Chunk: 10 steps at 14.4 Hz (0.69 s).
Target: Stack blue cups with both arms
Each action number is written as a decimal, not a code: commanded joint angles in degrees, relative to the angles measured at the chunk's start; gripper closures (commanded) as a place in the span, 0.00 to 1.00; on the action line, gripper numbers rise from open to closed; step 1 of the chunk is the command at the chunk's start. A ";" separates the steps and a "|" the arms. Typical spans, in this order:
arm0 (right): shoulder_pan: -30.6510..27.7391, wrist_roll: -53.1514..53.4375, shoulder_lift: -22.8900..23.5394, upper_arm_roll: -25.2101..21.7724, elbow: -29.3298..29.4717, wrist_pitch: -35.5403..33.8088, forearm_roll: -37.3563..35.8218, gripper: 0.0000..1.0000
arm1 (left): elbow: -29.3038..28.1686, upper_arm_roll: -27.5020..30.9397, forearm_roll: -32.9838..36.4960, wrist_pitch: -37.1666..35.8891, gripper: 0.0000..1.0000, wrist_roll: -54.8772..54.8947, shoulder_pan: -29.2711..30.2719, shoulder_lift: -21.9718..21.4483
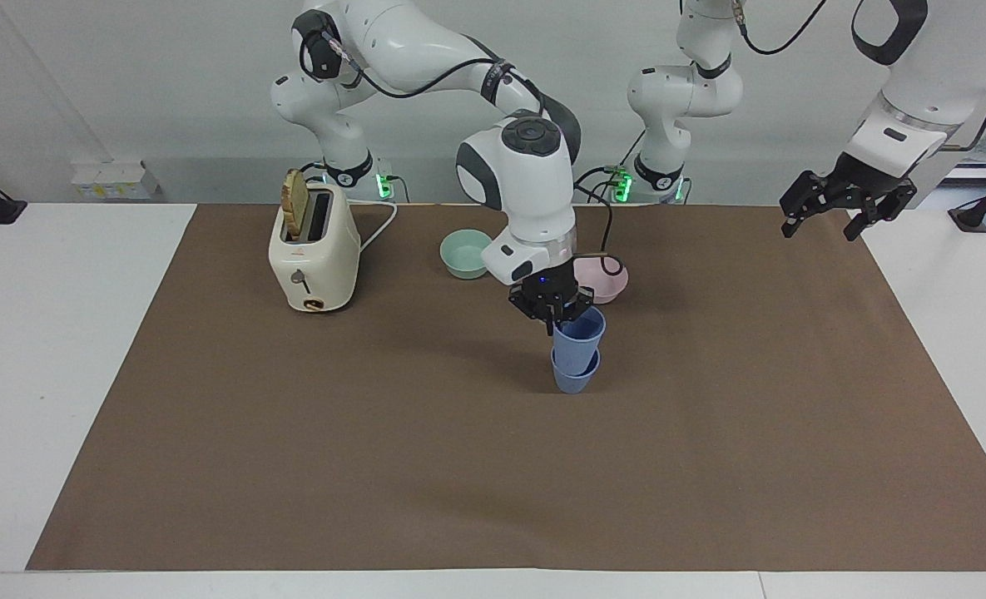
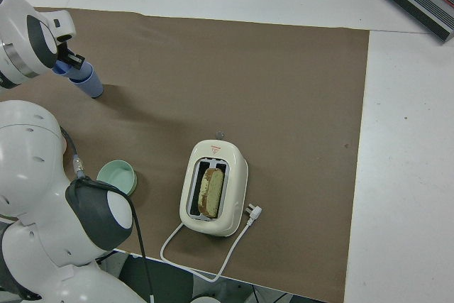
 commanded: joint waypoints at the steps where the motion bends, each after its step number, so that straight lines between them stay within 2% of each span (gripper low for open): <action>1: -0.31 2.00 0.91 0.36 1.47 0.46 -1.63 0.00 | 1.11 -0.49 1.04 -1.21 0.00 0.79 0.62 0.46; 4: -0.22 1.91 0.56 0.19 1.47 -0.59 -3.64 0.00 | 1.11 -0.49 1.04 -1.21 0.00 0.79 0.62 0.46; 6: -1.88 0.95 -1.10 -0.95 1.55 -3.65 -4.70 0.00 | 1.11 -0.49 1.04 -1.21 0.00 0.79 0.62 0.46; 10: -11.28 -15.53 -8.74 -0.96 1.64 -16.04 -4.44 0.00 | 1.11 -0.49 1.04 -1.21 0.00 0.79 0.62 0.46</action>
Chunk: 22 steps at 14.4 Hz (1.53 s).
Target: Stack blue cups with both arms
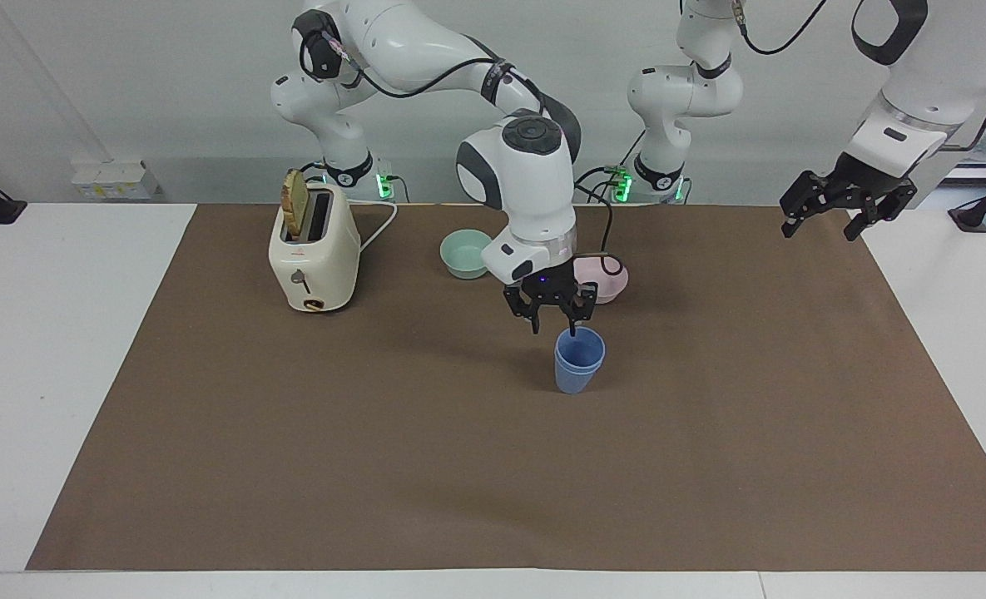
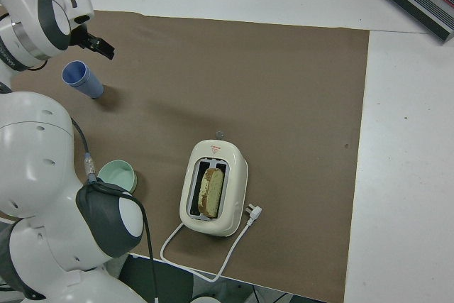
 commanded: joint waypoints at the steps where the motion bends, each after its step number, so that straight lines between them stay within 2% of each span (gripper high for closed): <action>1: -5.63 -11.15 -5.94 0.43 -0.77 -7.30 -0.56 0.00 | 1.11 -0.49 1.04 -1.21 0.00 0.79 0.53 0.46; 6: -16.08 -26.63 -14.02 0.08 -0.60 -17.59 -1.00 0.00 | 1.11 -0.49 0.78 -1.21 0.00 0.79 0.09 0.46; 11: -25.23 -38.06 -16.14 0.25 -1.38 -18.31 -0.91 0.00 | 1.03 -0.58 0.51 -1.82 0.00 0.62 0.18 0.37; 12: -26.28 -38.87 -17.45 0.34 -3.91 -18.31 -0.56 0.00 | 1.03 -0.57 0.51 -2.44 0.00 0.44 0.18 0.28; 14: -26.82 -38.79 -20.53 0.34 -9.54 -17.43 0.32 0.00 | 1.03 -0.40 0.51 -2.53 0.00 0.44 0.70 -1.20; 22: -27.09 -38.52 -20.72 0.43 -9.56 -17.52 0.32 0.00 | 1.03 -0.40 0.60 -2.62 0.00 0.79 1.15 -1.56</action>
